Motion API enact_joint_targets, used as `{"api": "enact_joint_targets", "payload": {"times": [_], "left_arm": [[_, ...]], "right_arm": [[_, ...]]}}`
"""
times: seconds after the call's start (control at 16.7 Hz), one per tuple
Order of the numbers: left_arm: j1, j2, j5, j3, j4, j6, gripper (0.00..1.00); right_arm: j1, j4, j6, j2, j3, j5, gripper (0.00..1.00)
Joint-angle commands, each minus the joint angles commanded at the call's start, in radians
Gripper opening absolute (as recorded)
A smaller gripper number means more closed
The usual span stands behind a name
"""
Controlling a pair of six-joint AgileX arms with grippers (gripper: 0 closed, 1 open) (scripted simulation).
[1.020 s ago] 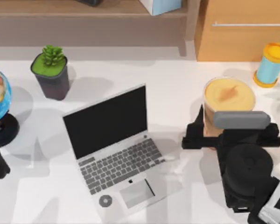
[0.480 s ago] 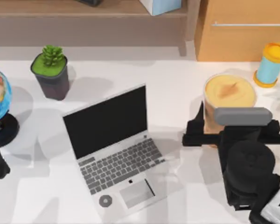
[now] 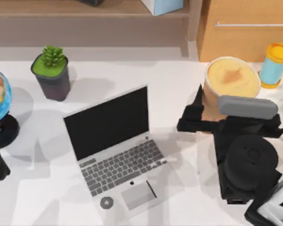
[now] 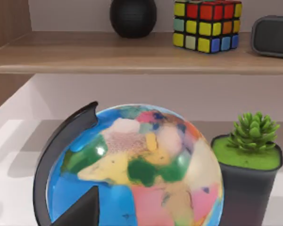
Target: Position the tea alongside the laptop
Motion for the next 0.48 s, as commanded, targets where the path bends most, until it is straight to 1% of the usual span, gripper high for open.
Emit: {"api": "enact_joint_targets", "payload": {"times": [0.48], "left_arm": [[0.000, 0.000, 0.000, 0.000, 0.000, 0.000, 1.00]], "right_arm": [[0.159, -0.131, 0.121, -0.141, 0.037, 0.175, 0.00]]}}
